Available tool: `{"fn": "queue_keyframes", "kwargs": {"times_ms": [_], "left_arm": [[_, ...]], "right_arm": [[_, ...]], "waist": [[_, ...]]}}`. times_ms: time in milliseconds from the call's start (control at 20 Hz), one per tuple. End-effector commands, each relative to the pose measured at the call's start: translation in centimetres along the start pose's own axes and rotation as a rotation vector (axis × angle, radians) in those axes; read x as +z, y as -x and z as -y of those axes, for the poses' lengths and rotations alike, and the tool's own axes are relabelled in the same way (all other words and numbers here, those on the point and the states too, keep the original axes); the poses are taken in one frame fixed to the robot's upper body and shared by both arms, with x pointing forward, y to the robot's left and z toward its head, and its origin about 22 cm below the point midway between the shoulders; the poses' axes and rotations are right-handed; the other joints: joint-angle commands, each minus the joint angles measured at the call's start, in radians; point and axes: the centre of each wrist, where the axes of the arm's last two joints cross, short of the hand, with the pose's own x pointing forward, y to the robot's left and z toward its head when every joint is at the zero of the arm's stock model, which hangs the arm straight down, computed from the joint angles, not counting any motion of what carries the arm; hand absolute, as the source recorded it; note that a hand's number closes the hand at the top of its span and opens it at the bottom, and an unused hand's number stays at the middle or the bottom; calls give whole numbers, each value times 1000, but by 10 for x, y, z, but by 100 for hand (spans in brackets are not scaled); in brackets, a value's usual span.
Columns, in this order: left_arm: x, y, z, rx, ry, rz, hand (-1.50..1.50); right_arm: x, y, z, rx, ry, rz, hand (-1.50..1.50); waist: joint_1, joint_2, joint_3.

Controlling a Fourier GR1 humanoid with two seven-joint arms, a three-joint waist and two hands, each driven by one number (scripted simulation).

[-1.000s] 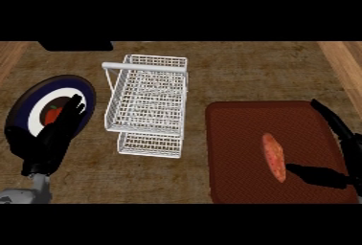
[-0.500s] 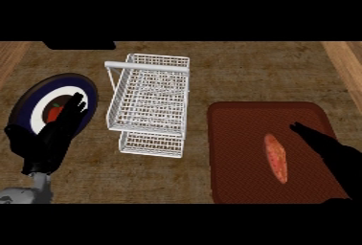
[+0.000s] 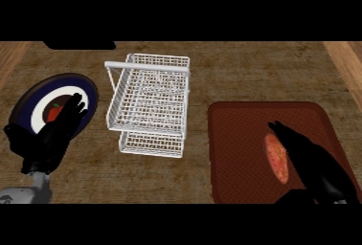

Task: Pick the sweet potato from the tray and place it in the tiered basket

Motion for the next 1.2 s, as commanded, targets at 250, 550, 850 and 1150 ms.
{"fn": "queue_keyframes", "kwargs": {"times_ms": [250, 550, 850, 1150], "left_arm": [[17, -10, 3, -3, -17, -4, 0], [4, -5, 1, 4, 0, -5, 0], [18, -11, 9, 3, -6, 7, 0], [8, -15, 5, 22, 3, 19, 0]], "right_arm": [[-26, 27, -42, 37, -3, -89, -150], [-53, 51, -47, 82, 47, -108, -150], [-60, 42, -63, 105, 116, -91, -150], [-66, 43, -85, 97, -71, -133, 150]], "waist": [[-1, -1, 1], [-3, 0, 1], [-2, -1, 1], [0, 0, 1]]}}
